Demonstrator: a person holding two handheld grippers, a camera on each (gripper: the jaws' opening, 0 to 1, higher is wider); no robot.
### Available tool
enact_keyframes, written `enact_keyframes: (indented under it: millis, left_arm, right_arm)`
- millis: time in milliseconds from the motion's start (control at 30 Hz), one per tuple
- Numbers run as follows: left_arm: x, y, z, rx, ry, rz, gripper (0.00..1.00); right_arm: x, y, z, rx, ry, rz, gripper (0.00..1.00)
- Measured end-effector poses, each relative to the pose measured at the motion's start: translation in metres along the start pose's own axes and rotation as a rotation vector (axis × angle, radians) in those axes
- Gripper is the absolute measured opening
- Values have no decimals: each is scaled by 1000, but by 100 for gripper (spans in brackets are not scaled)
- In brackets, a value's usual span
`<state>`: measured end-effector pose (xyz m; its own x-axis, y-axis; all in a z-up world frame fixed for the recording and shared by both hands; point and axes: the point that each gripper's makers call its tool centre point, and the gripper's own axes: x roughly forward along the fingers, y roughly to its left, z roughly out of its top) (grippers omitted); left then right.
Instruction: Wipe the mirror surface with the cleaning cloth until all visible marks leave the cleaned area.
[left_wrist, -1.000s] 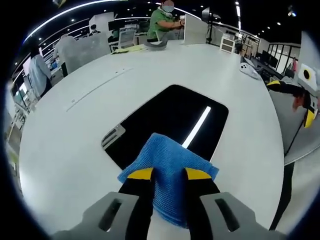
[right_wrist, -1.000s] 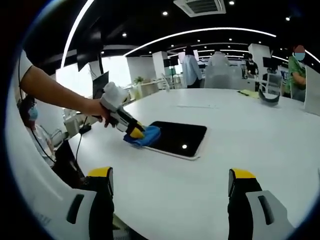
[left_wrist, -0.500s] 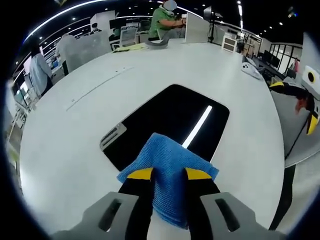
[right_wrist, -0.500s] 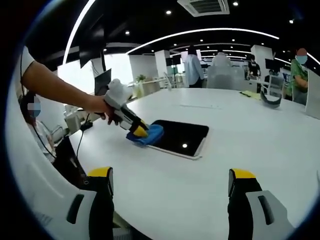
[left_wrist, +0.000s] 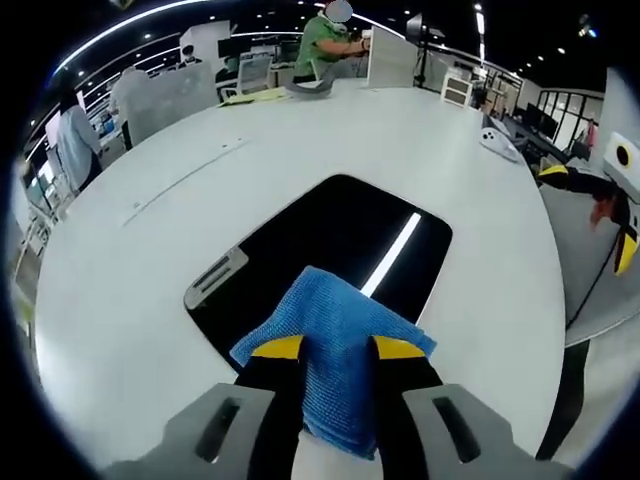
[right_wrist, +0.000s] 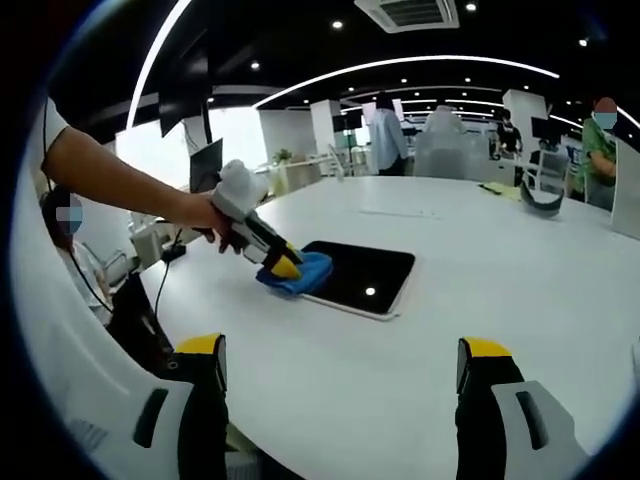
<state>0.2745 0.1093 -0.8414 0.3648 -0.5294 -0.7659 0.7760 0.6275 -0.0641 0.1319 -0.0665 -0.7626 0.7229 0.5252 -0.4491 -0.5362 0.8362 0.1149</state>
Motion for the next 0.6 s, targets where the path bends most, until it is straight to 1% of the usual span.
enact_keyframes:
  millis: [200,600]
  left_arm:
    - [3,-4,3,2,6,-8,24]
    - [7,-8,7,-11,19,-13,24]
  right_arm:
    - [-1,-2,2,-3,0,-1,96]
    - [-2,-3,-5,4,16,-1,96]
